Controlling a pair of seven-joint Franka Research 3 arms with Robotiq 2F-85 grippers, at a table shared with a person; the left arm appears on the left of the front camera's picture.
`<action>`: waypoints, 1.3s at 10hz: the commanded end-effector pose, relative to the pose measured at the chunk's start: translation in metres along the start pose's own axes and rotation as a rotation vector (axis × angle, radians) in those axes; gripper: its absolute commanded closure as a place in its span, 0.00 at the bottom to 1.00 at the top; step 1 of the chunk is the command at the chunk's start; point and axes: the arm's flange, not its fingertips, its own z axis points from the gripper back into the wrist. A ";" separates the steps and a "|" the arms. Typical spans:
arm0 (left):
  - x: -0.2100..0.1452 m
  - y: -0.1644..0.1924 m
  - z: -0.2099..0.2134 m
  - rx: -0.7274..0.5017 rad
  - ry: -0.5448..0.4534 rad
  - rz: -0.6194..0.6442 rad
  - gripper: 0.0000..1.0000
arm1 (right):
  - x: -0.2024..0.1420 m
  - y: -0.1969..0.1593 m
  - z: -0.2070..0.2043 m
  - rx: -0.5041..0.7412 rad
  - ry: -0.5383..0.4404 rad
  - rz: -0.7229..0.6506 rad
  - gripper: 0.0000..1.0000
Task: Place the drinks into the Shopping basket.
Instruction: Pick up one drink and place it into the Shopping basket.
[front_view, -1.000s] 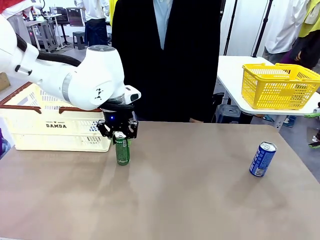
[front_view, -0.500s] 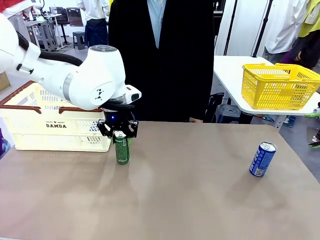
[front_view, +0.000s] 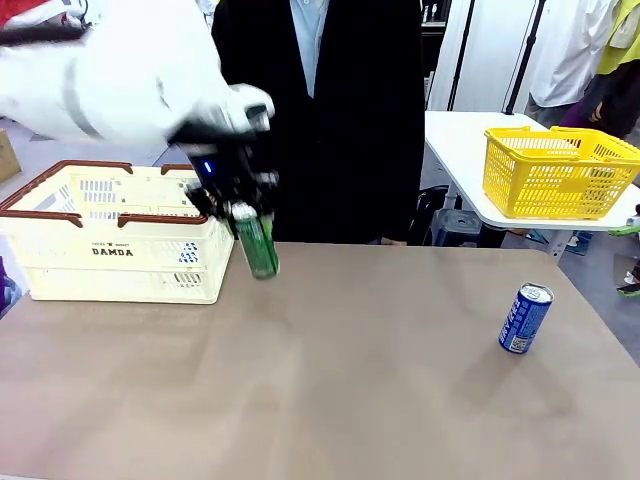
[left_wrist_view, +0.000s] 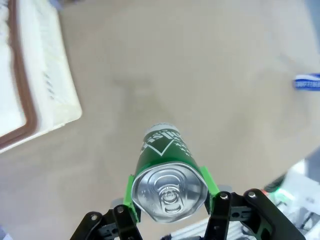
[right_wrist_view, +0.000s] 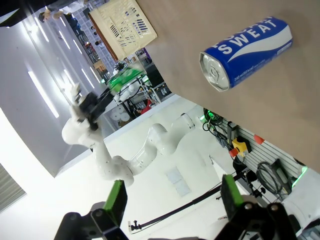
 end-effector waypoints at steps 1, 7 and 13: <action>0.012 0.027 0.072 -0.055 -0.074 0.004 1.00 | -0.003 0.002 -0.003 -0.005 -0.011 -0.009 0.00; 0.106 0.197 0.115 0.074 -0.241 0.375 1.00 | -0.003 0.002 -0.003 -0.005 -0.011 -0.009 0.00; 0.107 0.279 0.020 0.155 -0.091 0.453 1.00 | -0.003 0.002 -0.003 -0.005 -0.011 -0.009 0.00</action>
